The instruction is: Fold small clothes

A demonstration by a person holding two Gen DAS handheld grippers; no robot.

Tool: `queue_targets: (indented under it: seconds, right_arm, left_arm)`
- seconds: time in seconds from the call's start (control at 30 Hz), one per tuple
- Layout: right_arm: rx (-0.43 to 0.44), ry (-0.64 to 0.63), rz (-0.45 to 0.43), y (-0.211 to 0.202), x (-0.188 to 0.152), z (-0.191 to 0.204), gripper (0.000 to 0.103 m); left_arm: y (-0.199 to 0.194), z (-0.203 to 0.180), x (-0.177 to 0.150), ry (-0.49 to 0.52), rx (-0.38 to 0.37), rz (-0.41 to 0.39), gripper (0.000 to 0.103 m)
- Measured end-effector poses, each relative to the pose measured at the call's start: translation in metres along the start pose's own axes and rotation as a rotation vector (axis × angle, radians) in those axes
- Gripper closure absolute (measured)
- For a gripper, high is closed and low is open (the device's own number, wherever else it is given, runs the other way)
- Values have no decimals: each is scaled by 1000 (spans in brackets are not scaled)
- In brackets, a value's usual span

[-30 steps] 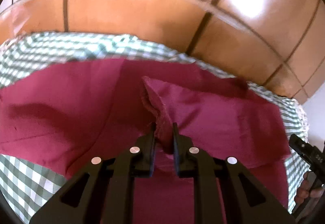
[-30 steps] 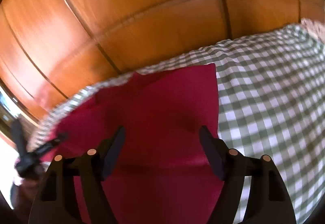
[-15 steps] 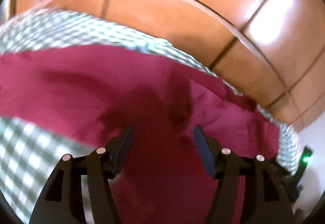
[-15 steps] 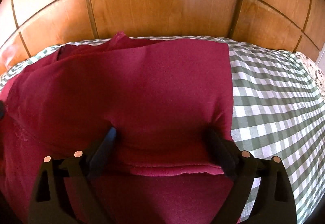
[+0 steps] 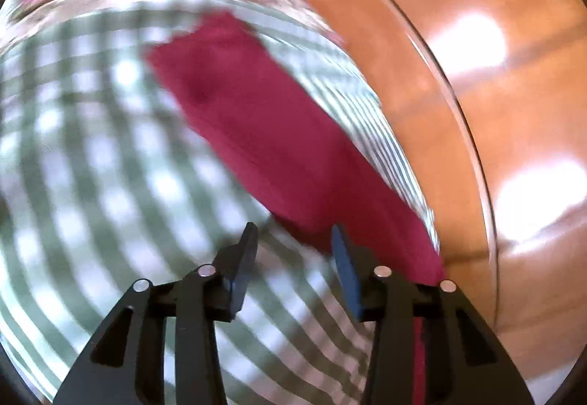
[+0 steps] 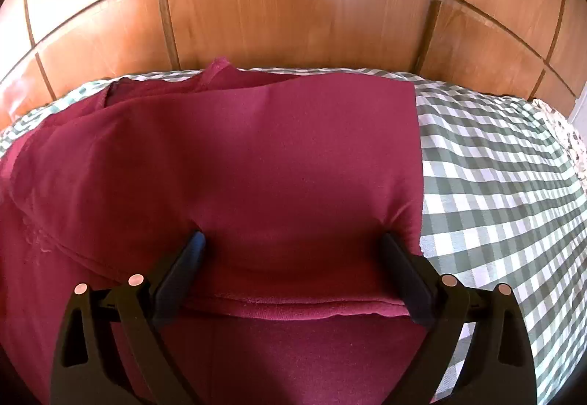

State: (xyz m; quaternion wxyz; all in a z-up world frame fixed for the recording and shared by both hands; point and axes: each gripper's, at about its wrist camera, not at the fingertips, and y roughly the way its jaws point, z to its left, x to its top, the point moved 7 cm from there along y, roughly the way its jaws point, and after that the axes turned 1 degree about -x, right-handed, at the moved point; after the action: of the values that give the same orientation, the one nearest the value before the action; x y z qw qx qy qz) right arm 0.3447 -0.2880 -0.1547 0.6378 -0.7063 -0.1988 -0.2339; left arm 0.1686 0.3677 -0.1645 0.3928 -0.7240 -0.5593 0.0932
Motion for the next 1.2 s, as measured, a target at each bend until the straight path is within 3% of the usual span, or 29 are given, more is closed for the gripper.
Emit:
queue_targets:
  seconds: [0.13,0.2,0.27,0.3,0.43,0.57,0.73,0.9,1.03,1.13,1.2]
  right_arm:
    - [-1,-1,0,0,0,0,8]
    - [-1,-1,0,0,0,0,8]
    - [-1,-1,0,0,0,0,8]
    - [-1,-1,0,0,0,0,8]
    - [-1,-1,0,0,0,0,8]
    - [0,-2,0,0,0,0,8]
    - [3,1,0,0,0,0,8]
    - [10,9,-2,-1,1,0,8]
    - [20,18,-3,-1,2,-1,8]
    - [26,24,-2,-1,2,-1,8]
    - [26,24,-3,-1,3,-1,8]
  left_arm:
    - [2,30,31,-96,14,-43,63]
    - [5,39,46,-113,25,-64,69]
    - [11,38,57,-99,45,-72,87]
    - [13,37,63,-88,50,-73,90]
    - [11,4,74,22,44,-85,94]
    - [-7,-58,58,165,-63,-91,95]
    - [-18,-166,-22,459,-231,-23,95]
    - [8,-234,-131,663,-326,142,93]
    - [32,-245,-208,790,-330,288,86]
    - [36,-230,-232,859,-274,309,71]
    - [28,-215,-242,880,-250,309,68]
